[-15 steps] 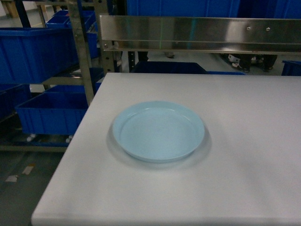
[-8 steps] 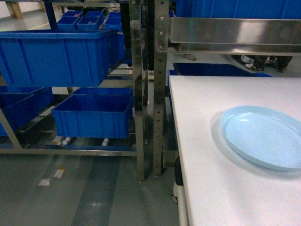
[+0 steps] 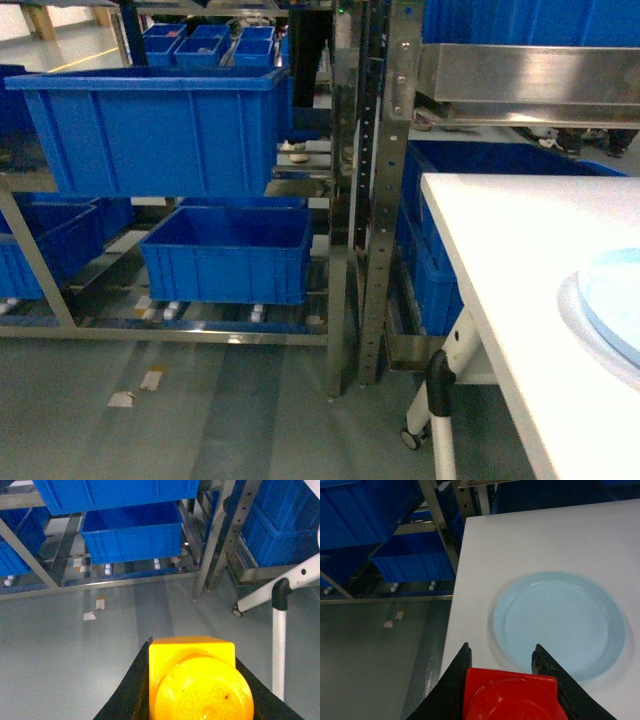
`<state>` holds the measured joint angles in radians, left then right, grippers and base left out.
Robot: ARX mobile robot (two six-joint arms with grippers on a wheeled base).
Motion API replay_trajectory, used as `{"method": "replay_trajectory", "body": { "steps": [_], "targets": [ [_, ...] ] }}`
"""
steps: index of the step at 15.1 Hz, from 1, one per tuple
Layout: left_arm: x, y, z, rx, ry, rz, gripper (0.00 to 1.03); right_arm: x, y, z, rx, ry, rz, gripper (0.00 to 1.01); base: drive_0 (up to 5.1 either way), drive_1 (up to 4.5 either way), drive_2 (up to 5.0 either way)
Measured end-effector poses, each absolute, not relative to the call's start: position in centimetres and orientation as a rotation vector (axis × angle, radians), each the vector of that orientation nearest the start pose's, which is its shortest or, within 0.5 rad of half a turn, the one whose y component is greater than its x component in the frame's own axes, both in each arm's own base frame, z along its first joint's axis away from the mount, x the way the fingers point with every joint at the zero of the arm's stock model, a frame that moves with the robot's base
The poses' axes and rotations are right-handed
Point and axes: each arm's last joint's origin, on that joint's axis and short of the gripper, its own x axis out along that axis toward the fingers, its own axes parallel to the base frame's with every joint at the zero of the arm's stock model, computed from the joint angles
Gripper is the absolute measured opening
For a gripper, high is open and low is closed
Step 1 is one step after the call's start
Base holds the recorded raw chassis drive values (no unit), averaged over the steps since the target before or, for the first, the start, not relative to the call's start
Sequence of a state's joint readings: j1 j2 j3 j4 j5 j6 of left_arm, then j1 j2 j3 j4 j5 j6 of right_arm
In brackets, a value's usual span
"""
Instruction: Sort and place red and yellow blocks in left bins
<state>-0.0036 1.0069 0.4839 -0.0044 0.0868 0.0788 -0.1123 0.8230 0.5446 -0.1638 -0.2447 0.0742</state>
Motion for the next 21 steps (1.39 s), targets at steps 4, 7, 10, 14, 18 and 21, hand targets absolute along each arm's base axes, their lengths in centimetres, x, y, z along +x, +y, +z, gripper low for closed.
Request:
{"method": "replay_trajectory", "body": {
  "steps": [4, 7, 10, 14, 18, 21],
  "targets": [
    [20.45, -0.33, 20.76, 0.055, 0.524, -0.109, 0.27, 17.89, -1.31, 24.6, 0.152, 0.444, 0.114, 0.28, 0.0, 0.0, 0.0],
    [20.46, -0.33, 20.75, 0.055, 0.524, -0.11, 0.27, 17.89, -1.31, 24.64, 0.151, 0.44, 0.114, 0.28, 0.0, 0.0, 0.0],
    [20.46, -0.33, 20.77, 0.055, 0.522, -0.109, 0.27, 17.89, -1.31, 24.64, 0.151, 0.44, 0.114, 0.28, 0.0, 0.0, 0.0],
    [20.45, -0.33, 20.74, 0.055, 0.525, -0.109, 0.27, 17.88, -1.3, 24.64, 0.151, 0.441, 0.115, 0.28, 0.0, 0.0, 0.0],
    [20.46, -0.33, 20.77, 0.055, 0.523, -0.109, 0.27, 17.89, -1.31, 24.65, 0.151, 0.439, 0.114, 0.28, 0.0, 0.0, 0.0],
    [20.46, -0.33, 20.76, 0.055, 0.523, -0.109, 0.27, 17.88, -1.31, 24.64, 0.151, 0.44, 0.114, 0.28, 0.0, 0.0, 0.0]
  ]
}}
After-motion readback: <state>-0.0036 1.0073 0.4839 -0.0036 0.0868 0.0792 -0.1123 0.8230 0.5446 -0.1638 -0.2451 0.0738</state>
